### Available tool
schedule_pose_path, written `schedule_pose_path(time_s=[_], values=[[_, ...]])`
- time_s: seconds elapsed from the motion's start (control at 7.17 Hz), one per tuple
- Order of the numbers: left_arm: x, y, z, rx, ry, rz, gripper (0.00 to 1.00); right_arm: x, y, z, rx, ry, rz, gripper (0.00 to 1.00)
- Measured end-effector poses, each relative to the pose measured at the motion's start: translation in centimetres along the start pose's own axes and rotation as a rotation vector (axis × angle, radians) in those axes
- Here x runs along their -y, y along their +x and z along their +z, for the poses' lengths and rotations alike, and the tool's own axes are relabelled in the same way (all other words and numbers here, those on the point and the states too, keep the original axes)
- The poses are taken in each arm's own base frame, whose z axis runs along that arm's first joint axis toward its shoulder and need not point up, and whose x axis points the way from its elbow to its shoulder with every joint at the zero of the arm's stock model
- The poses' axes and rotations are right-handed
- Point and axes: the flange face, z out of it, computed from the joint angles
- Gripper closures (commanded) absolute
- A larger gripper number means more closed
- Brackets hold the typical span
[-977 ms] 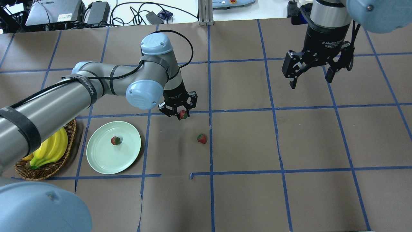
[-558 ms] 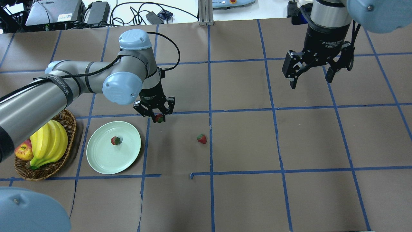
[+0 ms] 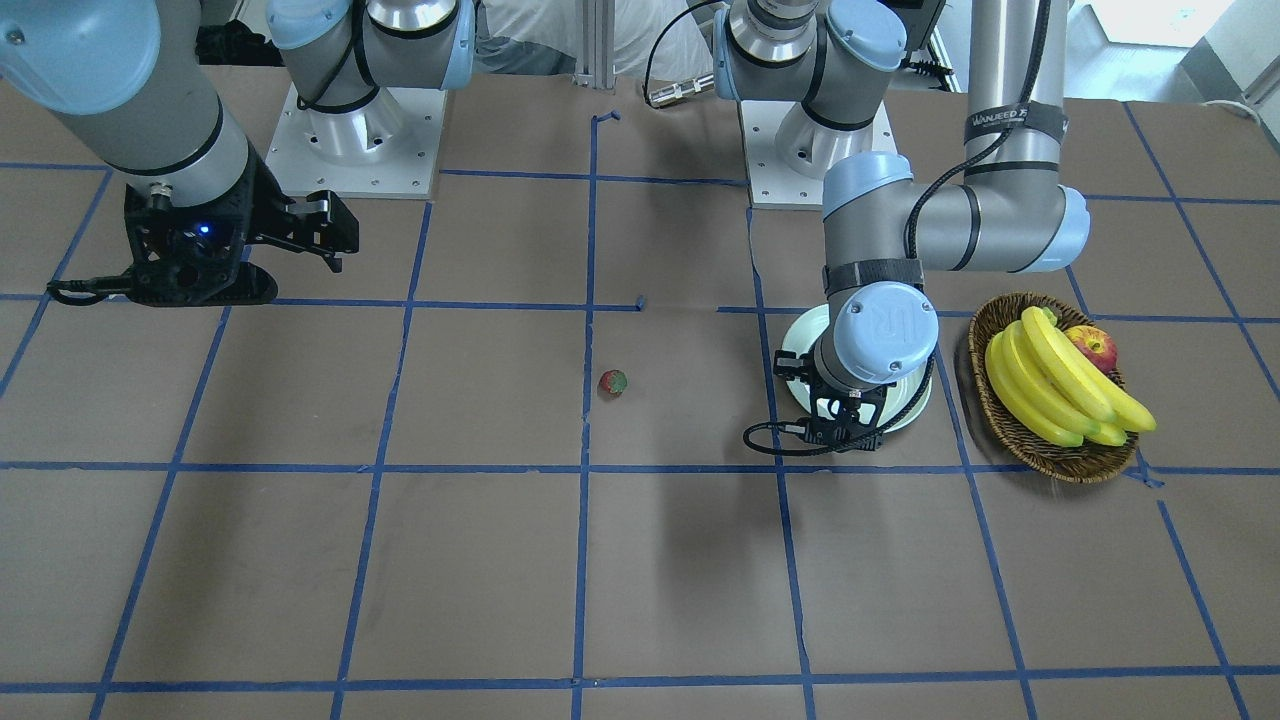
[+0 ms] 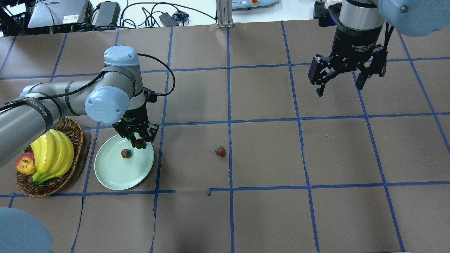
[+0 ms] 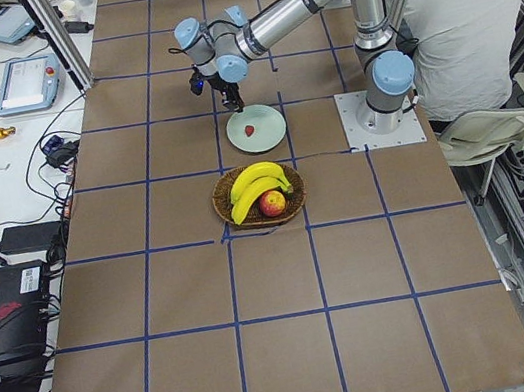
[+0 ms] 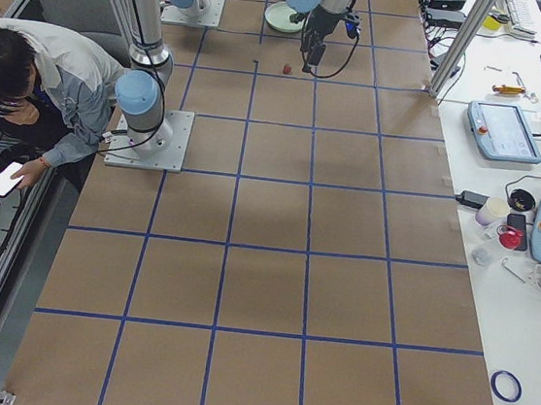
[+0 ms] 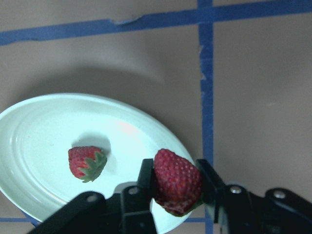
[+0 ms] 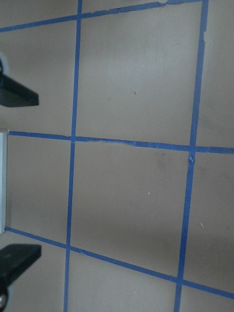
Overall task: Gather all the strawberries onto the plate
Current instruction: 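Carry the strawberry to the plate and lower it beside the first, then open the left gripper and move it toward the last strawberry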
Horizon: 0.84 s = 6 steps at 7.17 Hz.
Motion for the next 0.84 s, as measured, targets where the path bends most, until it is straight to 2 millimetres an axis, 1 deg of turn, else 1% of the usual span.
schedule_pose_path(time_s=[0.14, 0.28, 0.42, 0.56, 0.7, 0.84], values=[[-0.2, -0.3, 0.7, 0.014, -0.018, 0.017, 0.42, 0.0, 0.1, 0.0, -0.002, 0.001, 0.001, 0.0], [-0.4, -0.2, 1.5, 0.019, -0.035, 0.021, 0.11, 0.0, 0.2, 0.0, -0.016, -0.002, 0.001, 0.0], [-0.6, -0.2, 1.8, 0.02, -0.04, 0.021, 0.07, 0.0, 0.4, 0.0, -0.037, -0.005, 0.0, 0.0], [-0.6, -0.2, 1.6, 0.021, -0.037, 0.023, 0.06, -0.1, 0.5, 0.0, -0.046, -0.007, 0.0, 0.0], [-0.6, -0.2, 1.1, 0.02, -0.021, 0.021, 0.06, -0.1, 0.6, 0.0, -0.049, -0.008, 0.0, 0.0], [-0.4, 0.1, -0.2, 0.014, 0.012, 0.014, 0.06, -0.1, 0.6, 0.0, -0.049, -0.008, 0.0, 0.0]])
